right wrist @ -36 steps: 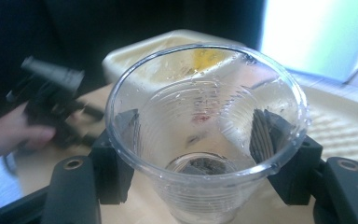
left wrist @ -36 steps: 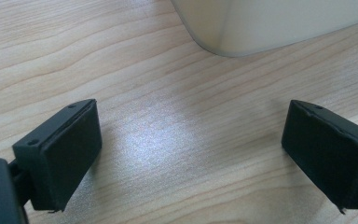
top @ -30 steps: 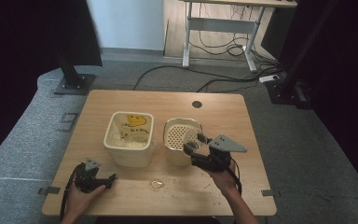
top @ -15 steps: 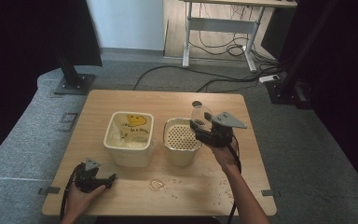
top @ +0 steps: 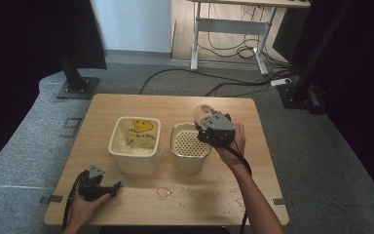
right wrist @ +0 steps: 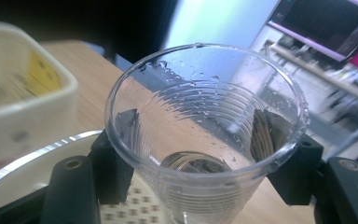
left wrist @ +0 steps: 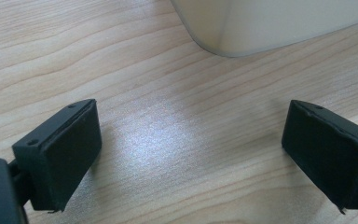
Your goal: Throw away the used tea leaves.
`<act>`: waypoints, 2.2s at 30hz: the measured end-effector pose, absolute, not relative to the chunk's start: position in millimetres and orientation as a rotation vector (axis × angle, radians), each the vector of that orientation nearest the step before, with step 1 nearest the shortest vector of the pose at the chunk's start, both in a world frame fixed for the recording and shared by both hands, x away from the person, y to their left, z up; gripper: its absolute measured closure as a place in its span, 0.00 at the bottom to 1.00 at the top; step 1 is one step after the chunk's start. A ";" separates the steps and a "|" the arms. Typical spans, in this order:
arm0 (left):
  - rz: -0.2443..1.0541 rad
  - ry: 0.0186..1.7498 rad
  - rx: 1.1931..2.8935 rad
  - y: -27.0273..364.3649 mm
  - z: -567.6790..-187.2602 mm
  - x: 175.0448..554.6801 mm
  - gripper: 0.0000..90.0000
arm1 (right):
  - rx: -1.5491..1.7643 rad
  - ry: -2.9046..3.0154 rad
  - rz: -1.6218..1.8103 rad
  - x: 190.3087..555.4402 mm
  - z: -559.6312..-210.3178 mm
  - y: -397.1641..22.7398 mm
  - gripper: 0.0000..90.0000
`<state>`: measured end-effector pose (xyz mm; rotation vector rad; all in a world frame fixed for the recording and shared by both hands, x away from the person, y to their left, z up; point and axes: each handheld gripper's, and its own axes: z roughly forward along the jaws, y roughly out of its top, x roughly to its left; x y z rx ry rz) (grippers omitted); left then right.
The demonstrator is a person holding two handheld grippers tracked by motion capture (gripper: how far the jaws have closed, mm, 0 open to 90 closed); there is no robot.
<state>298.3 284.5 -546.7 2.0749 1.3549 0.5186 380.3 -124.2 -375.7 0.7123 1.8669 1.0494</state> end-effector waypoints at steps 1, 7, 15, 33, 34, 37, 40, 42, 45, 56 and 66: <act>0.518 1.355 2.074 284.4 -546.7 298.3 0.05 | 0.681 1.871 1.000 381.0 -376.0 -121.5 0.38; 0.518 1.356 2.071 284.3 -546.8 298.3 0.05 | 0.447 1.891 0.634 385.7 -384.8 -102.6 0.39; 0.517 1.356 2.073 284.3 -546.7 298.4 0.05 | 0.094 1.832 0.263 382.5 -402.1 -87.2 0.41; 0.514 1.354 2.076 283.7 -546.7 299.4 0.04 | -0.488 1.546 -0.380 384.1 -431.6 -66.8 0.45; 0.514 1.354 2.076 283.7 -546.7 299.4 0.04 | -0.488 1.546 -0.380 384.1 -431.6 -66.8 0.45; 0.513 1.354 2.076 283.5 -546.8 299.6 0.04 | -0.574 1.495 -0.449 383.9 -435.0 -65.4 0.45; 0.513 1.353 2.078 283.2 -546.9 300.8 0.03 | -0.653 1.453 -0.543 385.6 -434.4 -61.7 0.45; 0.513 1.353 2.079 283.2 -546.9 300.9 0.03 | -0.672 1.436 -0.551 386.3 -430.0 -57.0 0.46; 0.513 1.353 2.079 283.2 -546.9 300.9 0.03 | -0.682 1.435 -0.553 384.4 -429.9 -56.6 0.46; 0.513 1.353 2.079 283.2 -546.9 300.9 0.03 | -0.152 1.761 0.052 377.5 -406.9 -54.5 0.46; 0.514 1.352 2.078 283.2 -547.0 300.9 0.03 | 0.579 2.012 0.898 390.9 -390.8 -86.2 0.45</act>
